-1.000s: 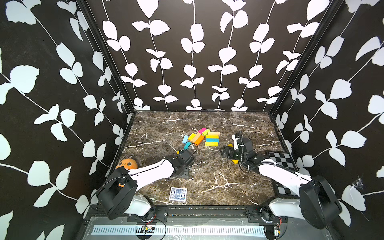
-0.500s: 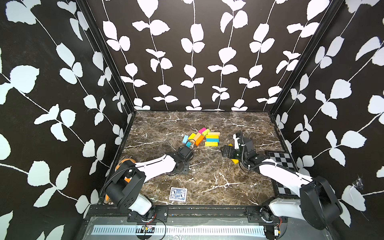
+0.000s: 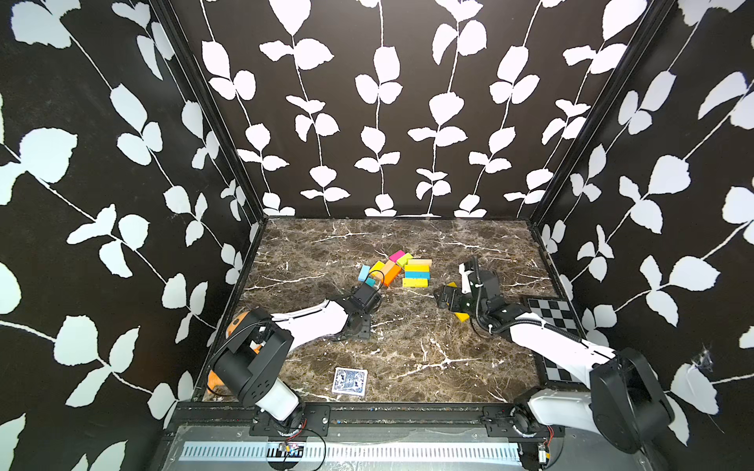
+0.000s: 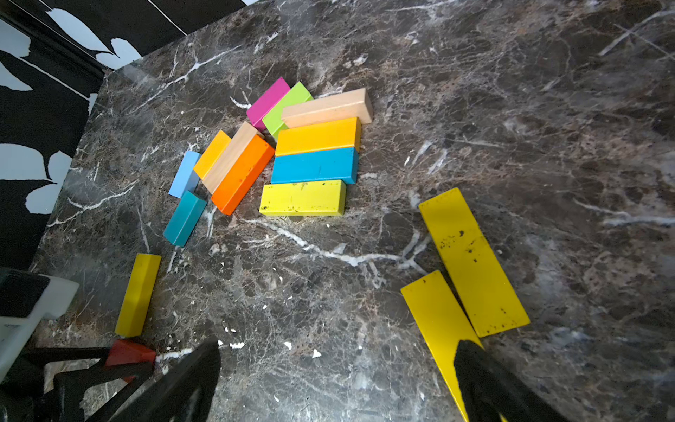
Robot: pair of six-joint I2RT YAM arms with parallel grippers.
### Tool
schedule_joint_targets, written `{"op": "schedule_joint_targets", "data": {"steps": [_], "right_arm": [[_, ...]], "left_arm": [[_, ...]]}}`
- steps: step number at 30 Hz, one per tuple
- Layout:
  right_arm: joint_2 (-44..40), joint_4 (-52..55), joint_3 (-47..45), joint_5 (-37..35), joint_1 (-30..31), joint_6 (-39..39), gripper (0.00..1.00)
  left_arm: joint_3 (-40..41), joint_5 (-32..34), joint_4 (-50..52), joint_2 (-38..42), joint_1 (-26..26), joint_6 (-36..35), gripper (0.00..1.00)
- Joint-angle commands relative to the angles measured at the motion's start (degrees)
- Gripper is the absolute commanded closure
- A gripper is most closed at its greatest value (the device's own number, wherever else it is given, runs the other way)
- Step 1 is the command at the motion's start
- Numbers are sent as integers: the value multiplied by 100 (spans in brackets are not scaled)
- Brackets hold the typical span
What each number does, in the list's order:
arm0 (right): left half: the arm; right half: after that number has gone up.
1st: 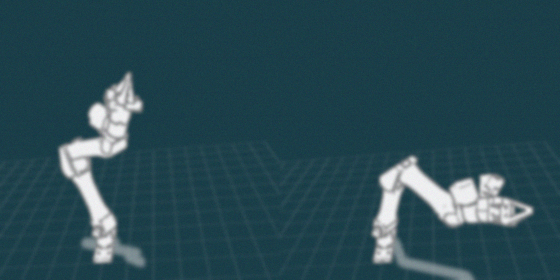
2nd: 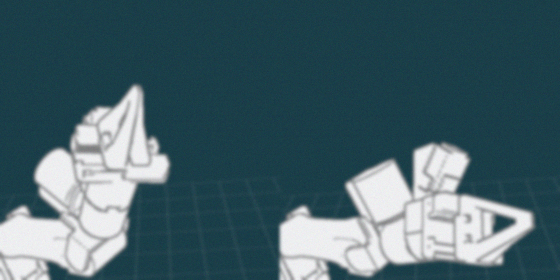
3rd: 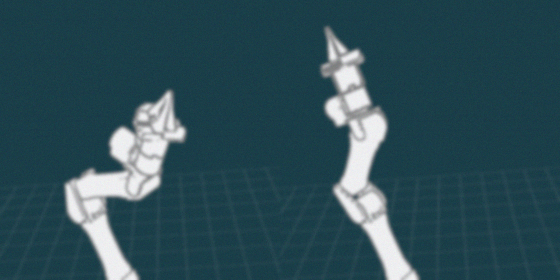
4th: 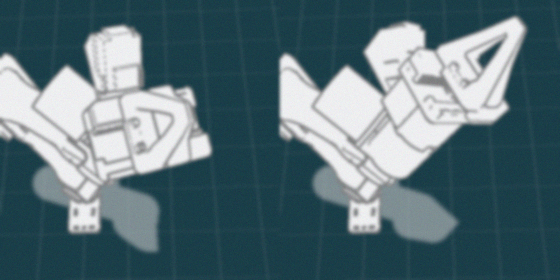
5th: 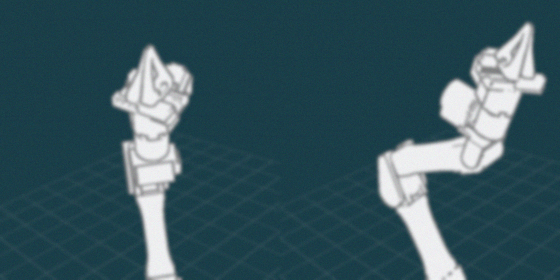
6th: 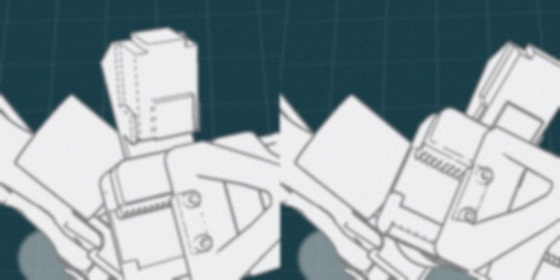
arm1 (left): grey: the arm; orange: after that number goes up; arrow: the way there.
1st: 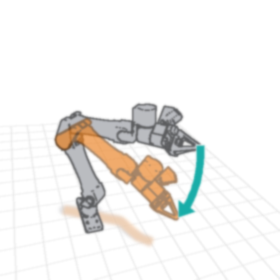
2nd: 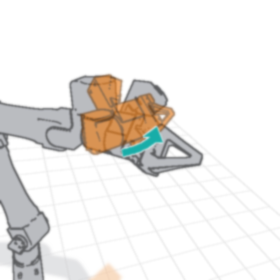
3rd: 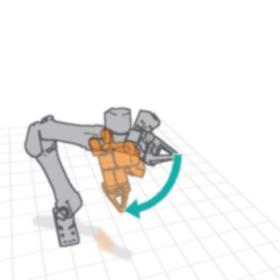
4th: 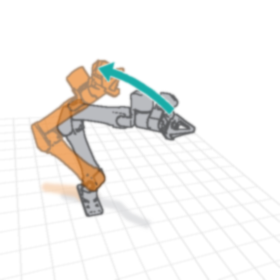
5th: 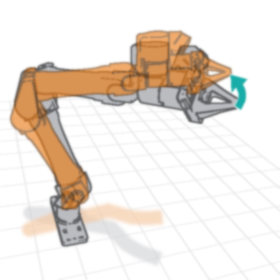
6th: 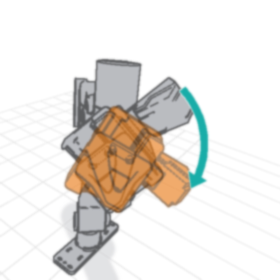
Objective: Assemble the letter h with building blocks
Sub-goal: Assemble the building block at the center of the board.
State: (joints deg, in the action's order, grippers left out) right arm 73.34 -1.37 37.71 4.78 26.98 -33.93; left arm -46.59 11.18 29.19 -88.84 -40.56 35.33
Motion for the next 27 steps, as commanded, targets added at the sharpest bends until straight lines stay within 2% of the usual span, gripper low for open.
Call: {"op": "schedule_joint_targets", "data": {"steps": [1, 18, 27], "right_arm": [[-100, -119, -36, -12, -29, -36, 1], [-74, -156, -45, 32, -64, -47, 1], [-78, -159, -51, 56, -72, -47, 1]], "left_arm": [[-26, 128, 19, -17, 195, -61, 54], [-122, 16, -202, -359, 303, -226, 54], [-261, 60, -160, -519, 364, -426, 49]]}}
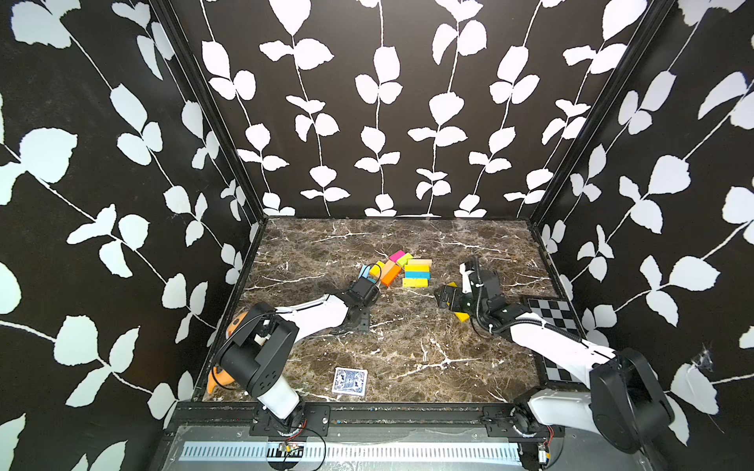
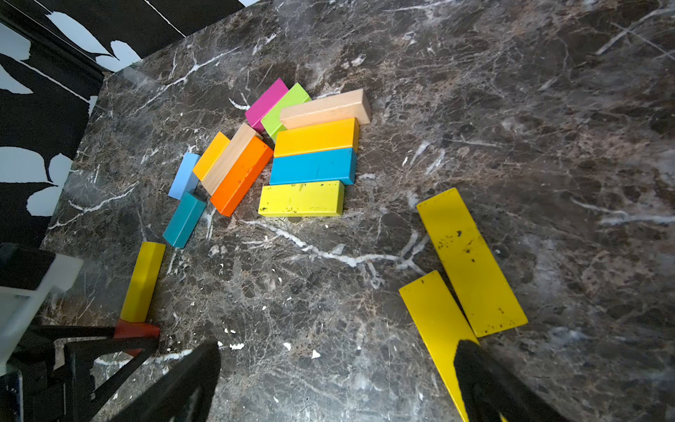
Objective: Assemble the letter h with building blocks
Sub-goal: Assemble the building block at the center of the board.
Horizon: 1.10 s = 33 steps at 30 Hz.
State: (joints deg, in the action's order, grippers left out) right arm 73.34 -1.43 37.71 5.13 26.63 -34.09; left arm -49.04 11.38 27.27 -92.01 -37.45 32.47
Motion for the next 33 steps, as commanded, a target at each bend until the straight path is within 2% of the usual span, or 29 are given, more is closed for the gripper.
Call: {"op": "schedule_joint_targets", "data": {"steps": [1, 8, 15, 21, 26, 33], "right_arm": [[-75, -156, -51, 21, -38, -36, 1], [-49, -191, -50, 62, -35, -34, 1], [-14, -208, -60, 74, -39, -37, 1], [-31, -234, -73, 66, -42, -37, 1], [-26, -270, -89, 89, -43, -41, 1], [5, -290, -93, 118, -42, -46, 1]], "left_arm": [[-27, 49, 55, -218, 56, -138, 48], [16, 69, 51, -177, 54, -144, 33], [-12, -3, 68, -86, 54, -131, 23], [-89, -52, 141, 273, 54, -109, 18], [-481, 7, 201, 602, 63, -237, 16], [-976, -65, 1, 155, 346, -467, 15]]}}
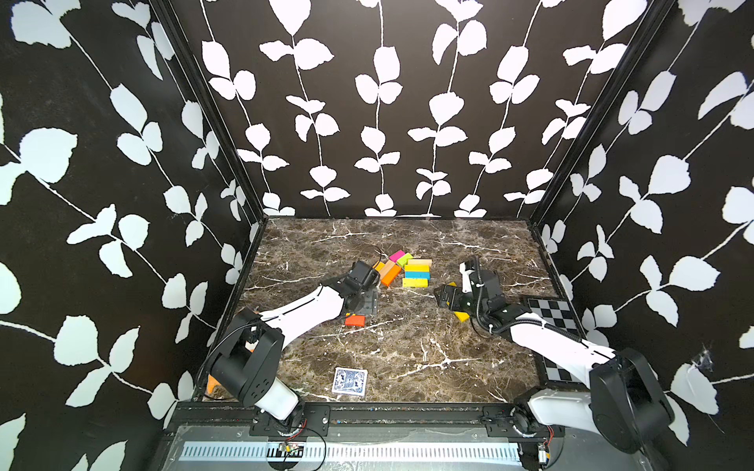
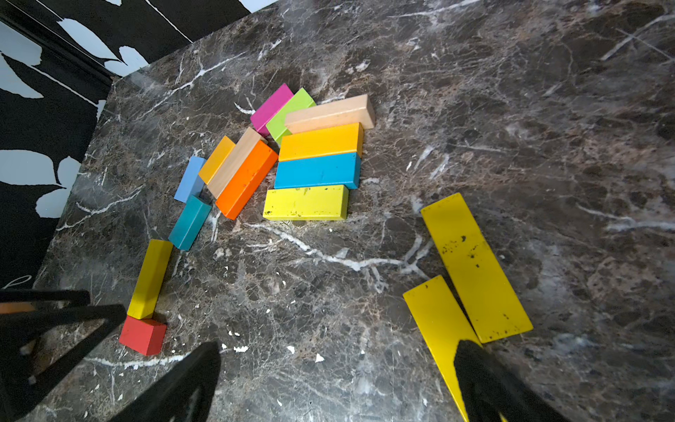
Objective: Assemble the letter h with building blocks
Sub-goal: Assemble the building block at the center of the board, then move the building block to the center of the board.
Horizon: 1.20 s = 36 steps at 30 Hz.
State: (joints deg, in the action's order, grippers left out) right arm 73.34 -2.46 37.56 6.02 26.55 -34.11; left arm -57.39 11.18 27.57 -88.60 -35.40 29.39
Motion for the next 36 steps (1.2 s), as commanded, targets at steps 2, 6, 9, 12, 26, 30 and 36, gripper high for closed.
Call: {"op": "schedule_joint_targets", "data": {"steps": [2, 6, 9, 12, 26, 30, 36], "right_arm": [[7, -187, -80, 15, -36, -52, 1], [14, -182, -74, 14, -32, -53, 1], [11, -176, -82, 9, -36, -57, 1], [23, -183, -80, 7, -41, -61, 1], [146, -186, -56, -4, -41, -68, 1], [159, -177, -46, 4, -45, -68, 1], [138, -158, -34, 4, -44, -40, 1]], "left_arm": [[-313, 33, -75, -396, 170, -204, 14], [-525, 176, -161, -763, 250, -232, 15], [-581, 127, -280, -906, 357, -217, 15], [-706, -236, -450, -868, 359, -288, 16], [-2195, -479, 169, -2151, 180, -1039, 28], [-2510, -218, 383, -2432, 181, -1232, 37], [-2524, -25, 445, -2549, 174, -1236, 39]]}}
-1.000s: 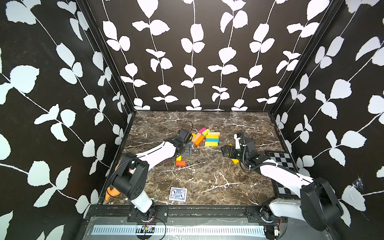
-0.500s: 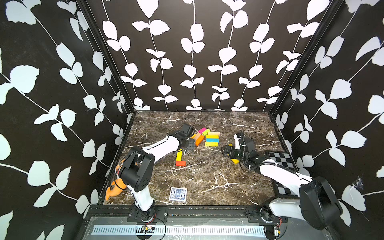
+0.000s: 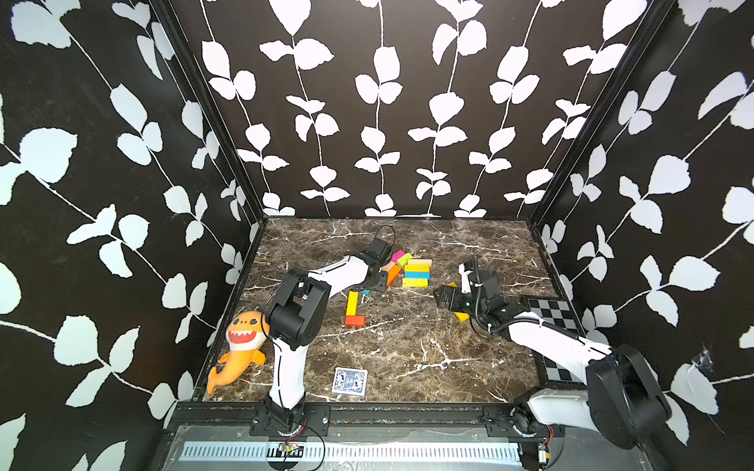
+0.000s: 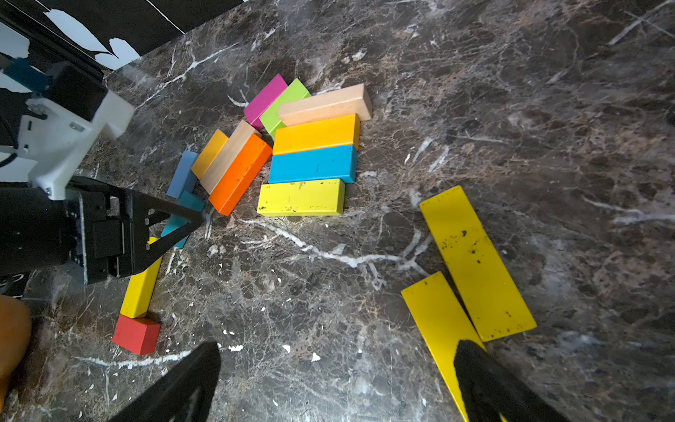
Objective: Assemble the letter h with building blocks
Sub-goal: Move the building block to the center of the board.
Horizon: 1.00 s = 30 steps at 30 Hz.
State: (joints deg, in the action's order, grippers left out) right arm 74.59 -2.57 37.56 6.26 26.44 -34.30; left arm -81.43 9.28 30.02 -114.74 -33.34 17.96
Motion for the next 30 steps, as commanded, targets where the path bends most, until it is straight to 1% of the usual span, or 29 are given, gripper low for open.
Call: {"op": "schedule_joint_targets", "data": {"steps": [1, 6, 10, 13, 20, 21, 25, 30], "right_arm": [[12, -152, -38, -20, -38, -17, 1], [32, -147, -38, -13, -44, -22, 1], [30, -148, -43, -7, -46, -19, 1], [3, -130, -49, -30, -52, -12, 1], [-35, -121, -65, -30, -68, 2, 1], [-35, -121, -69, -29, -68, 2, 1], [-32, -119, -65, -36, -71, -14, 1], [-34, -126, -91, -82, -90, -38, 1]], "left_arm": [[-115, 189, 189, 74, -36, -90, 38], [6, 244, 4, 177, -95, -157, 30], [-158, 326, 198, -54, -81, -136, 31], [-137, 373, 176, -132, -93, -100, 33], [-188, 466, 187, -283, -81, -175, 34], [-194, 446, 182, -307, -93, -178, 35], [-242, 296, 180, -408, -124, -226, 47], [-243, 338, 188, -453, -309, -413, 62]]}}
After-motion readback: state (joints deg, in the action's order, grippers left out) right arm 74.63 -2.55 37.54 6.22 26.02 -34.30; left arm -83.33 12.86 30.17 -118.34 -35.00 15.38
